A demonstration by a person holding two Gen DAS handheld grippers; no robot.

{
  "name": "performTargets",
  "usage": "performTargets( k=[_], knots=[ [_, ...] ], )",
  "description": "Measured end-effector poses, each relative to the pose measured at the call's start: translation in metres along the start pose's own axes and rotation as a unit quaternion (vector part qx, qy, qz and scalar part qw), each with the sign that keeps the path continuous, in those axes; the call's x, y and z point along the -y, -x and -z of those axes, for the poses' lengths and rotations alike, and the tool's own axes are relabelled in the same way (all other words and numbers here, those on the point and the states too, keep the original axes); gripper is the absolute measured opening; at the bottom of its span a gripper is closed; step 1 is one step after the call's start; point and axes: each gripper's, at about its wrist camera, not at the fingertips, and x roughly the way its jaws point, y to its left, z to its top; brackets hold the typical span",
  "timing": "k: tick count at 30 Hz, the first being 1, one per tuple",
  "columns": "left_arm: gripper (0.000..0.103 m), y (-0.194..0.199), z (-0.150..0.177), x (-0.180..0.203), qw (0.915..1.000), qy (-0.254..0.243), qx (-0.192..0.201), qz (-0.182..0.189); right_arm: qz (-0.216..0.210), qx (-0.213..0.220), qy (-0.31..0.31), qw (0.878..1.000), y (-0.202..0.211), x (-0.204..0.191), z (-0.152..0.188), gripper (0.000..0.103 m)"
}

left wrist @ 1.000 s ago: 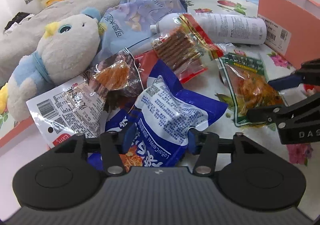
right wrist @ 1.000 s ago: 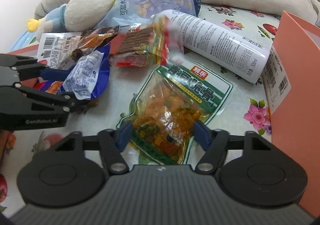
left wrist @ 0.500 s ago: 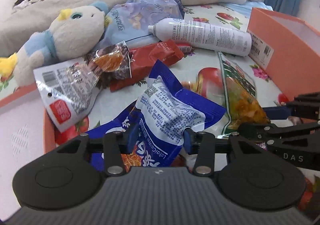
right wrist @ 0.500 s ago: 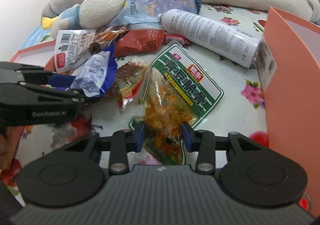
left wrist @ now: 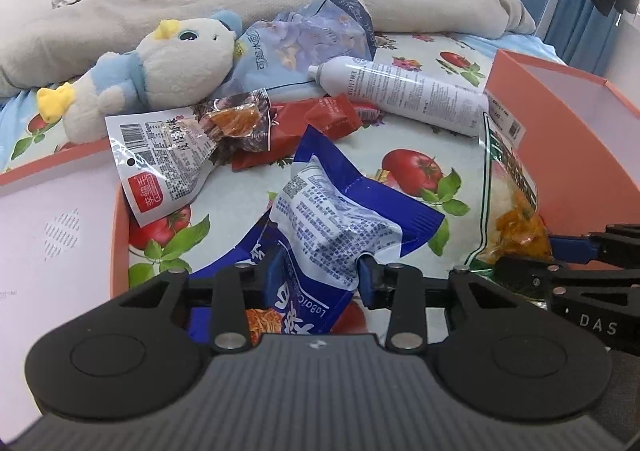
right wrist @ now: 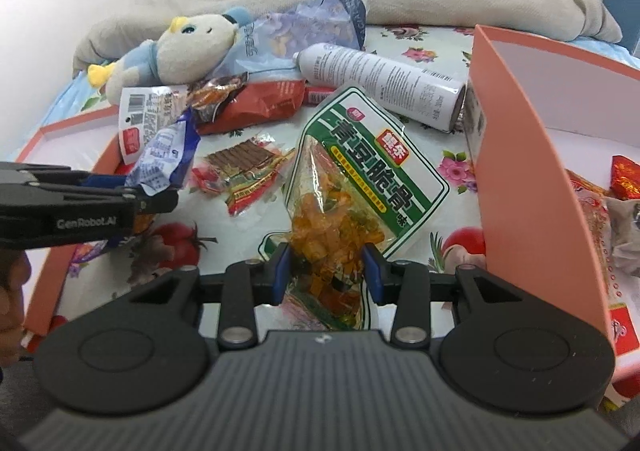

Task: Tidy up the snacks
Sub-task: 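Lift both held packets and carry them over the pink-orange box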

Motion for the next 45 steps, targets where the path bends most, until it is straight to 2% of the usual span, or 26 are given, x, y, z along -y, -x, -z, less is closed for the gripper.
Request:
performTargets(
  k=[20,26,39,45],
  knots=[
    [0.037,0.049,-0.007,0.011,0.998,0.046,0.025,0.036,0.003,0.033,-0.039,0.999,0.046,0.013,0.001,0.041],
    [0.037,0.059,-0.014,0.019,0.9967,0.056,0.032,0.049,0.021,0.053,-0.021,0.998,0.062,0.011,-0.004,0.041],
    [0.036,0.068,-0.026,0.028,0.9951,0.063,0.039,0.065,-0.002,0.053,-0.056,0.997,0.066,0.021,-0.01,0.041],
    [0.036,0.068,-0.034,0.022,0.9933,0.084,0.041,0.067,-0.007,0.062,-0.056,0.997,0.072,0.024,-0.02,0.041]
  ],
)
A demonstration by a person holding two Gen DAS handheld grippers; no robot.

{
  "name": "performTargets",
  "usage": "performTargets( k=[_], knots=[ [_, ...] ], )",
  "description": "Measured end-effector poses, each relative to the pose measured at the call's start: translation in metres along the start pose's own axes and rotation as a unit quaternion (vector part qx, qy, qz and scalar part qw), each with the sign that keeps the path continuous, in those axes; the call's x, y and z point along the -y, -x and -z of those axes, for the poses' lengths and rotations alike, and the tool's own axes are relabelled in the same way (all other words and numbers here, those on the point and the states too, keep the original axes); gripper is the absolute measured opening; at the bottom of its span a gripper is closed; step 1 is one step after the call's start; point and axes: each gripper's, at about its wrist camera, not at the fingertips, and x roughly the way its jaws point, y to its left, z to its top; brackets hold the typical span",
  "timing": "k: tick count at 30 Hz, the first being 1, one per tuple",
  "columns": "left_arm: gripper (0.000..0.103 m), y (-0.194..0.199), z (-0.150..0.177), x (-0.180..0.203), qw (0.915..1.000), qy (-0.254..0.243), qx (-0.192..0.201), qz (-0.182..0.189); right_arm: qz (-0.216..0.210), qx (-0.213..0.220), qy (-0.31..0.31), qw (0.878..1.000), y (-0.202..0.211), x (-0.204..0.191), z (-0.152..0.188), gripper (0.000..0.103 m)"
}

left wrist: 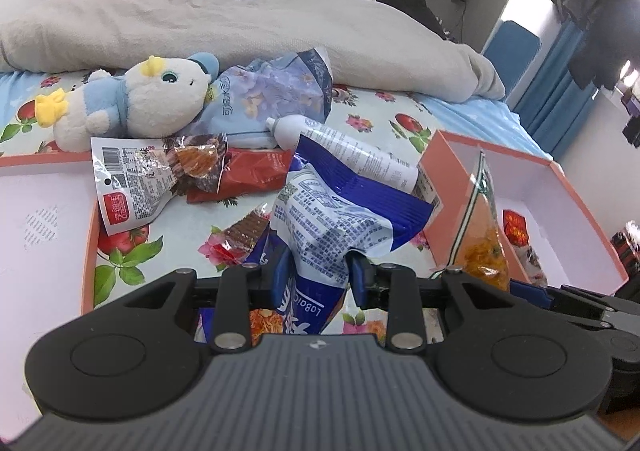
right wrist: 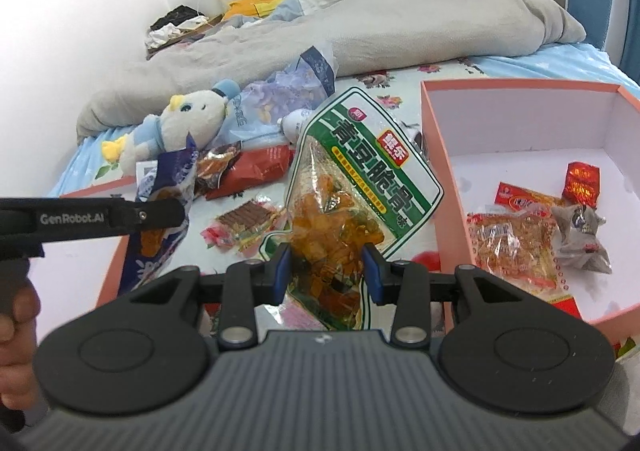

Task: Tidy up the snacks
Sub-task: 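Lift both held packets and carry them over the pink-orange box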

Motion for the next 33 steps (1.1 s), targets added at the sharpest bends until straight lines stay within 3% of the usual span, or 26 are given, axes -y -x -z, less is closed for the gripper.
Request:
performTargets(
  k=[10,17,20,27,33],
  knots=[
    [0.036,0.025,-0.046,0.025,0.9989,-0.009,0.043,0.016,0.003,0.053,0.019,0.998,0.022,-0.001,-0.039,0.041],
    [0.036,0.044,-0.079,0.064,0.9958,-0.033,0.082,0.025,0.022,0.099,0.021,0.995,0.05,0.01,-0.064,0.041],
    [0.036,0.053,-0.094,0.084,0.9938,-0.036,0.095,0.046,0.033,0.117,0.034,0.992,0.067,0.014,-0.077,0.041],
    [0.036,0.063,-0.119,0.127,0.9897,-0.052,0.106,0.081,0.066,0.152,0.04,0.985,0.092,0.039,-0.108,0.041],
    [0.036,0.055,-0.135,0.168,0.9863,-0.072,0.103,0.107,0.098,0.152,0.032,0.983,0.098,0.072,-0.119,0.041]
  ],
)
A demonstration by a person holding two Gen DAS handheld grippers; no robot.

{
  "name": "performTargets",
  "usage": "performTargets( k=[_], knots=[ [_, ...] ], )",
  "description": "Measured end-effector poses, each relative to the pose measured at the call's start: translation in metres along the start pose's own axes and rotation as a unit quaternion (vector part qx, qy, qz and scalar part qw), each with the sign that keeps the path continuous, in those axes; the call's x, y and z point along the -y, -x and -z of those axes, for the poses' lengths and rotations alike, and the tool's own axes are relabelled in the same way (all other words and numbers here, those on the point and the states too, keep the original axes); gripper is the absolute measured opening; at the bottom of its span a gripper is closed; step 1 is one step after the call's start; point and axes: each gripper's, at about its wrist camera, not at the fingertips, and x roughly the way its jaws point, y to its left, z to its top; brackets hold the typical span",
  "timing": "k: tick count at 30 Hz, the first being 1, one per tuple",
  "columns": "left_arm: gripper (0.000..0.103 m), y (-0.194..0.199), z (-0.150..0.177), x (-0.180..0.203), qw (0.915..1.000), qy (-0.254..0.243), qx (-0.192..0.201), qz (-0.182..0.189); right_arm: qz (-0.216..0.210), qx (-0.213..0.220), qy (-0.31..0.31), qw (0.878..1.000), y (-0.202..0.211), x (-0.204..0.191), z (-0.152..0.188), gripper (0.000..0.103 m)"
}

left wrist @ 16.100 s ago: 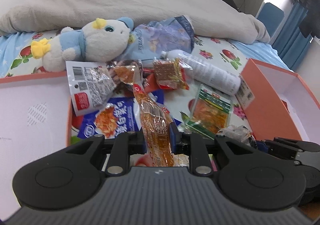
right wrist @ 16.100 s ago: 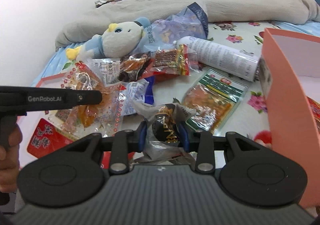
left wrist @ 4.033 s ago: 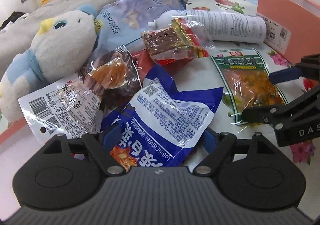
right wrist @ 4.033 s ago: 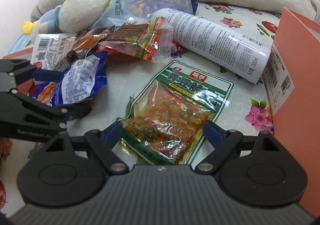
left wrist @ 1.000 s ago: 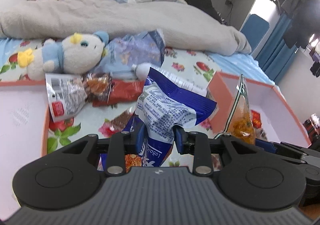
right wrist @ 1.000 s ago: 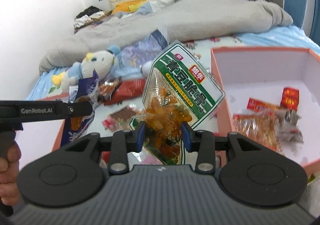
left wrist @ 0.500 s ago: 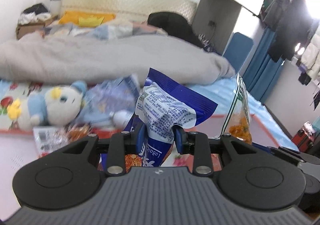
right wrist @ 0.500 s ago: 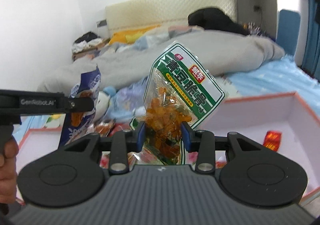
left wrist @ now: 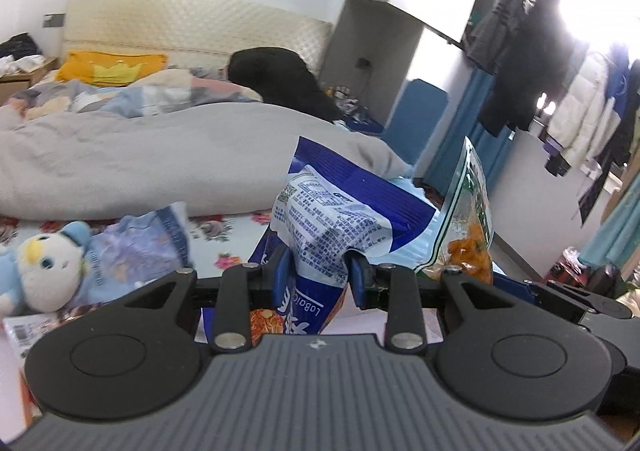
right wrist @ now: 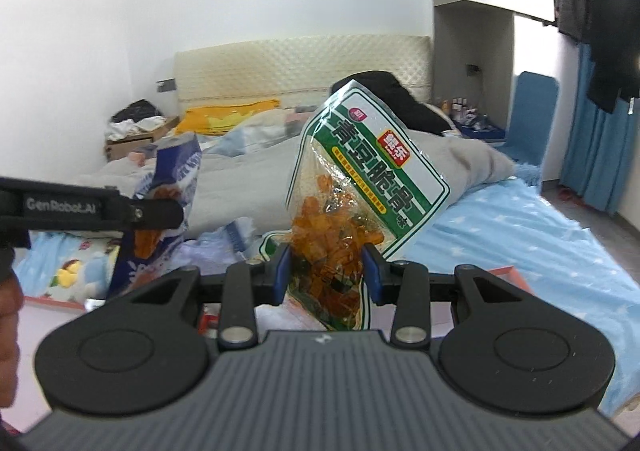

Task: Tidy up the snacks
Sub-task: 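Lift both held packets and carry them over the pink-orange box, then open both tools to drop the packets into the box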

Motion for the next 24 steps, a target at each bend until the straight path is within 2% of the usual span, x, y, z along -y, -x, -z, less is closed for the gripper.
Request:
performTargets(
  k=[4,10,15,18,20,24],
  knots=[
    [0.036,-0.031,-0.003,0.019,0.9992,0.002,-0.029,0.028,0.021,-0.026,-0.009,0.999,-0.013,0.025,0.005,0.041],
    [0.036,-0.095,0.011,0.035,0.9921,0.025,-0.108,0.06,0.037,-0.092,-0.041,0.994,-0.036,0.064,0.027,0.041],
    [0.036,-0.149,0.036,0.048,0.9844,0.0,-0.168,0.054,0.044,-0.146,-0.053,0.987,-0.057,0.081,0.053,0.041],
    [0.036,-0.17,0.048,0.045,0.9798,0.022,-0.192,0.053,0.043,-0.177,-0.063,0.981,-0.069,0.089,0.067,0.041],
    [0.036,-0.181,0.053,0.049,0.9776,0.019,-0.204,0.048,0.044,-0.193,-0.07,0.978,-0.075,0.096,0.076,0.041],
    [0.036,-0.202,0.066,0.053,0.9677,0.017,-0.246,0.051,0.041,-0.221,-0.088,0.97,-0.084,0.106,0.089,0.041]
  ],
)
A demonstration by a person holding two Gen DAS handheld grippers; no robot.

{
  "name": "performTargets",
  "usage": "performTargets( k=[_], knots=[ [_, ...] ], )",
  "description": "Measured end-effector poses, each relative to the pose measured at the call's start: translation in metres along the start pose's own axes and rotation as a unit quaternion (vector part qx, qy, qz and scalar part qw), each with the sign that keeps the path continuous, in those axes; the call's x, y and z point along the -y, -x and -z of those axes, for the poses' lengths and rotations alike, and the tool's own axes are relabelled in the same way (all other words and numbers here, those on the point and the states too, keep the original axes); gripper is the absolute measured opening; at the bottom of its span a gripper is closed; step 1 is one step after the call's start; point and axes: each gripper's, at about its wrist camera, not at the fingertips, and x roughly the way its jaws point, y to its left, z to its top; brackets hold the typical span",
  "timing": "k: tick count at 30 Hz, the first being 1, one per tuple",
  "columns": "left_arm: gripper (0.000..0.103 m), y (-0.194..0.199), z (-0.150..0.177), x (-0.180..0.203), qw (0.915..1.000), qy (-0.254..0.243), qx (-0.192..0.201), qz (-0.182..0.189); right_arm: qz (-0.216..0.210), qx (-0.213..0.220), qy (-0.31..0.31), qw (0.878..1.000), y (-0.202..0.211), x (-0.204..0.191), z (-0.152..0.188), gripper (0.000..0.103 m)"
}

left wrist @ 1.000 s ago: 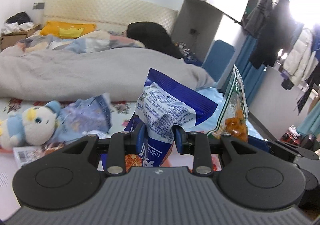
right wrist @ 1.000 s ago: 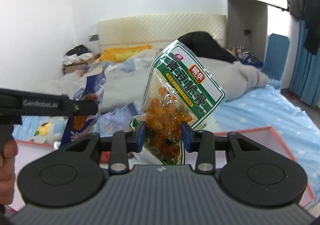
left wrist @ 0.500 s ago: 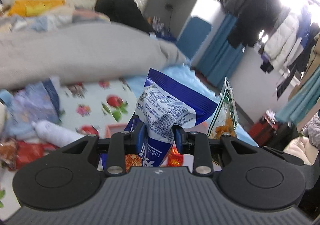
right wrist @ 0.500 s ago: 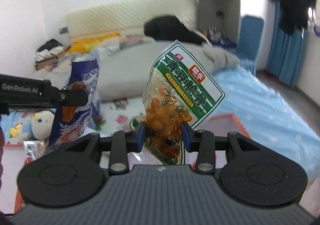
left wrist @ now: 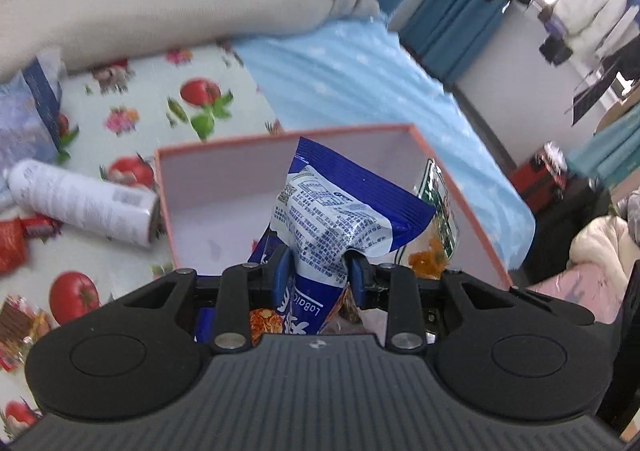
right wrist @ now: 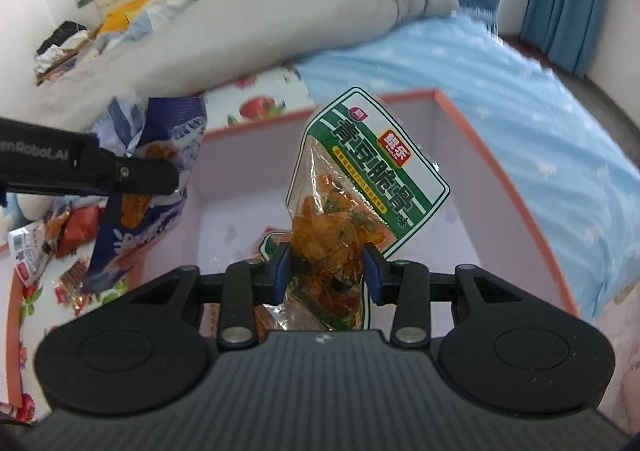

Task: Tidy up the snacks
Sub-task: 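Open both tools to drop the packets into the box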

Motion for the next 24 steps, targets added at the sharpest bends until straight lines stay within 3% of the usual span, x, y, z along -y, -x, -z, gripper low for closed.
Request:
performTargets(
  k=[6,8,10,11,17,24],
  knots=[
    [0.036,-0.019,0.002,-0.003,0.9997,0.002,-0.023,-0.009,-0.005,-0.014,-0.006,1.0,-0.004,0.007,0.006,0.046],
    [0.039,-0.021,0.003,-0.004,0.9995,0.005,-0.03,-0.004,-0.005,-0.015,-0.004,1.0,-0.006,0.009,0.002,0.059],
    [0.06,-0.022,0.002,-0.005,0.9993,0.011,-0.037,-0.003,0.003,-0.011,-0.007,1.0,-0.005,0.01,0.001,0.069],
    [0.071,-0.022,0.002,-0.005,0.9993,0.009,-0.036,-0.006,0.002,-0.009,-0.01,1.0,-0.004,0.011,0.0,0.068],
    [0.071,-0.006,0.001,-0.007,0.9998,0.01,-0.017,-0.006,-0.003,0.011,-0.015,1.0,0.005,0.014,-0.004,0.068],
    [0.071,0.035,0.005,-0.012,0.9996,0.001,0.029,-0.001,-0.017,0.073,-0.015,0.997,0.036,0.0,-0.008,0.068]
  ],
)
